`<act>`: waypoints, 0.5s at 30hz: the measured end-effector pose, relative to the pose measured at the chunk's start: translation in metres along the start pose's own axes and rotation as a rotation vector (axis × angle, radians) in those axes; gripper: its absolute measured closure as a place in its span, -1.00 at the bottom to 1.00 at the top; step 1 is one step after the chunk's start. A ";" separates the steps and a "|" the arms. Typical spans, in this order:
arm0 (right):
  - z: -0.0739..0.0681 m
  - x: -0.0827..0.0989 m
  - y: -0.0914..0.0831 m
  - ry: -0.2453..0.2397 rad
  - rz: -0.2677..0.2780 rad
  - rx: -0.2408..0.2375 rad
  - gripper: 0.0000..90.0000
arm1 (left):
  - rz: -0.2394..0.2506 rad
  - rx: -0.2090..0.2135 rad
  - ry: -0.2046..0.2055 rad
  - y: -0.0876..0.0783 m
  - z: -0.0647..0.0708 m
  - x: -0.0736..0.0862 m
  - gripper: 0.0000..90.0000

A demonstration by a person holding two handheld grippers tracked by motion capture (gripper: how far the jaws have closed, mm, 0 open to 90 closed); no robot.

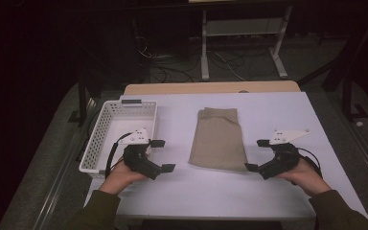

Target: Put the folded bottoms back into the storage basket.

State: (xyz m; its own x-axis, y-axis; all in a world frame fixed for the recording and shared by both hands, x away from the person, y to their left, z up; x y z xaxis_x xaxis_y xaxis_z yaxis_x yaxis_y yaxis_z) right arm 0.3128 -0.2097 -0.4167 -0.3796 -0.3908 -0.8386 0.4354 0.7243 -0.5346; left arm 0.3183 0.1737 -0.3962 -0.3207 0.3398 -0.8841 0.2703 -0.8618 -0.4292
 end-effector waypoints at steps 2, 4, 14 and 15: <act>0.000 -0.001 0.001 -0.002 0.003 0.000 -1.00 | -0.001 0.000 0.000 0.000 0.000 0.000 -1.00; -0.001 -0.003 0.002 -0.005 0.002 -0.004 -1.00 | -0.003 0.000 0.000 0.000 0.000 0.000 -1.00; -0.001 -0.008 0.008 -0.014 0.001 -0.010 -1.00 | -0.003 0.000 -0.001 0.000 0.000 0.000 -1.00; -0.001 -0.008 0.008 -0.014 0.001 -0.010 -1.00 | -0.004 -0.001 -0.001 0.000 0.000 0.000 -1.00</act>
Point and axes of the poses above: each handheld gripper's, and its own axes: y roughly forward along the jaws, x roughly out of its underside, z roughly to its right, the point moved 3 cm from there along y, roughly forward along the jaws, and after that the axes turned 2 degrees about z, right-handed, at the moved point
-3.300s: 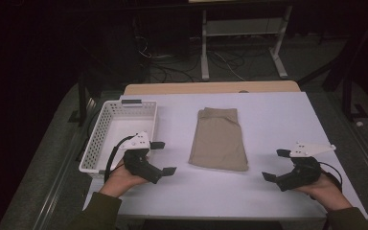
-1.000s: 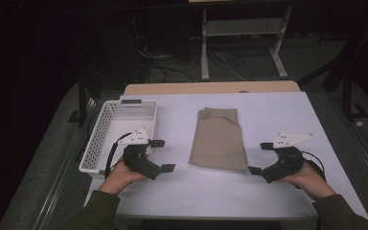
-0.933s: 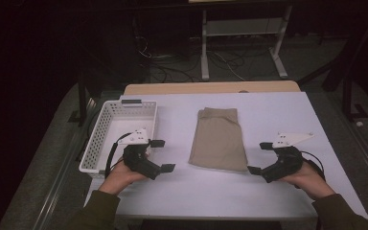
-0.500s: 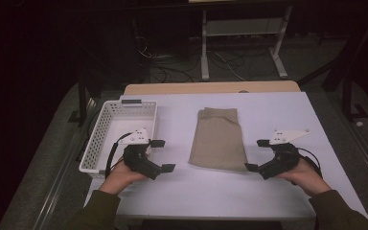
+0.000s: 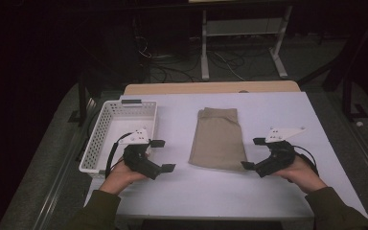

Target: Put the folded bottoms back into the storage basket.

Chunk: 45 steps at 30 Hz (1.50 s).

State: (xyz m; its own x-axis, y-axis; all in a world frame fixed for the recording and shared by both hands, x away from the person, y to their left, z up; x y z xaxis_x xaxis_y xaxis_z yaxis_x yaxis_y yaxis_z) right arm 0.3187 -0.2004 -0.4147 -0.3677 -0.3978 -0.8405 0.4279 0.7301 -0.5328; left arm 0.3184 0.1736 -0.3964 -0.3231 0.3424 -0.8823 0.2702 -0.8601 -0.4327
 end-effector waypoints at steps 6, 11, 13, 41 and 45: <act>0.000 -0.004 0.003 -0.002 0.003 -0.006 -1.00 | -0.001 0.001 0.000 0.000 0.000 0.000 -1.00; -0.001 -0.006 0.007 -0.007 -0.001 -0.013 -1.00 | -0.001 0.002 0.004 0.000 0.000 0.000 -1.00; -0.001 -0.007 0.010 -0.007 -0.001 -0.017 -1.00 | 0.000 0.002 0.001 0.000 0.000 0.000 -1.00; -0.003 -0.024 0.037 -0.014 -0.004 -0.063 -0.99 | 0.008 0.000 -0.002 0.000 0.000 0.000 -1.00; -0.003 -0.027 0.041 -0.014 0.000 -0.068 -0.99 | 0.015 0.005 -0.015 -0.001 -0.002 0.000 -1.00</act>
Point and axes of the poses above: each handheld gripper's, and its own axes: y roughly forward along the jaws, x roughly out of its underside, z roughly to its right, the point moved 3 cm from there along y, roughly forward along the jaws, and after that the axes turned 2 degrees about z, right-handed, at the moved point
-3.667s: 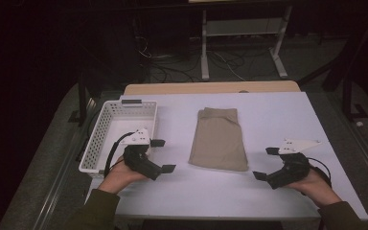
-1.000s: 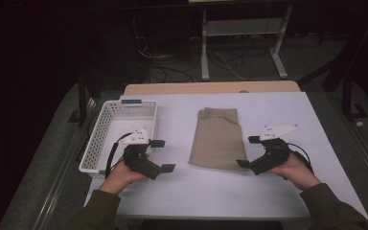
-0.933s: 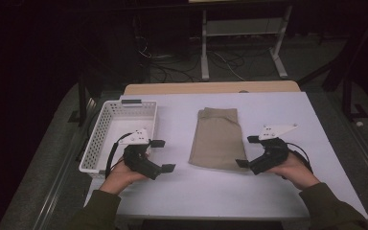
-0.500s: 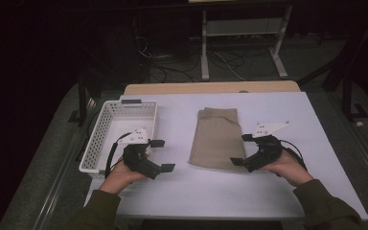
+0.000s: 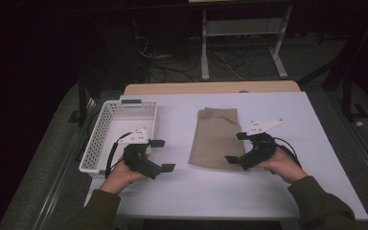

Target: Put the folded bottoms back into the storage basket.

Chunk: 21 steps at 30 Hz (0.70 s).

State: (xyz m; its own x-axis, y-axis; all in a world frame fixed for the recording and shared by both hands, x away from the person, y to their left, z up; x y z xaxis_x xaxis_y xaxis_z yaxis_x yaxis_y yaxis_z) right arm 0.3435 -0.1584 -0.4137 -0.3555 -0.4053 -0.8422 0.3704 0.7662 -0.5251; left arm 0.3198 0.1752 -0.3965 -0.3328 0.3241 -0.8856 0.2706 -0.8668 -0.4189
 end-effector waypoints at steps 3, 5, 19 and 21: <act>0.000 -0.003 0.004 0.001 -0.002 -0.002 -0.99 | -0.002 0.001 0.005 0.000 0.000 0.000 -1.00; 0.000 -0.004 0.006 -0.001 -0.001 -0.003 -0.99 | -0.003 0.003 0.006 0.000 0.000 0.000 -1.00; -0.002 -0.011 0.025 -0.009 -0.006 -0.017 -0.80 | -0.001 0.011 0.004 0.000 0.001 0.001 -1.00; -0.003 -0.011 0.028 -0.013 -0.018 -0.031 -0.75 | -0.006 0.008 0.008 0.000 0.001 0.000 -1.00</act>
Point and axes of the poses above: each handheld gripper's, and its own axes: y roughly forward along the jaws, x roughly out of its underside, z roughly to its right, the point moved 3 cm from there along y, roughly forward along the jaws, and after that the axes turned 2 degrees about z, right-handed, at the moved point
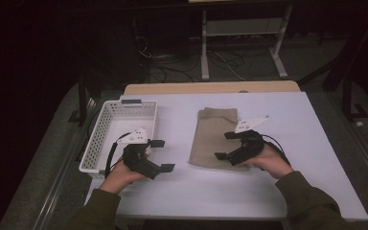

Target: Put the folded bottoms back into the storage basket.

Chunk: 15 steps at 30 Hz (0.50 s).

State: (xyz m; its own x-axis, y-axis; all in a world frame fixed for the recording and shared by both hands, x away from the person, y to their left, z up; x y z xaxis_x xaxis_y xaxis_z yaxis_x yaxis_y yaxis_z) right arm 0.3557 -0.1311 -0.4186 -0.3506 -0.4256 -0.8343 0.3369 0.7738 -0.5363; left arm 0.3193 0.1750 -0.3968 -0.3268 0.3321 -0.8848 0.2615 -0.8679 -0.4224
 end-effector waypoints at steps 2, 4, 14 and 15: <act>0.000 -0.001 0.003 0.001 -0.011 -0.006 -0.70 | -0.005 0.003 0.001 0.000 0.000 0.000 -1.00; -0.001 -0.001 0.005 0.004 -0.012 -0.019 -0.65 | 0.001 0.006 -0.006 0.000 -0.001 0.000 -1.00; -0.004 0.009 0.017 0.005 -0.086 -0.059 -0.34 | -0.003 0.008 -0.001 0.000 0.000 0.000 -1.00; -0.004 0.011 0.018 0.005 -0.092 -0.061 -0.31 | -0.004 0.008 0.000 0.000 0.000 0.000 -1.00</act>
State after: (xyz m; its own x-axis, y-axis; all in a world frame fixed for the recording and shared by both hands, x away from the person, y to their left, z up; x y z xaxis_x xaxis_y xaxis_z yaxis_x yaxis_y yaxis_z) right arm 0.3549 -0.1198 -0.4367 -0.3816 -0.4942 -0.7811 0.2491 0.7588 -0.6018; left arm 0.3189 0.1748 -0.3973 -0.3278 0.3360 -0.8829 0.2524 -0.8695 -0.4246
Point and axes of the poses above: each handheld gripper's, and its own axes: y roughly forward along the jaws, x roughly out of its underside, z roughly to its right, the point moved 3 cm from there along y, roughly forward along the jaws, and after that the axes turned 2 degrees about z, right-handed, at the moved point
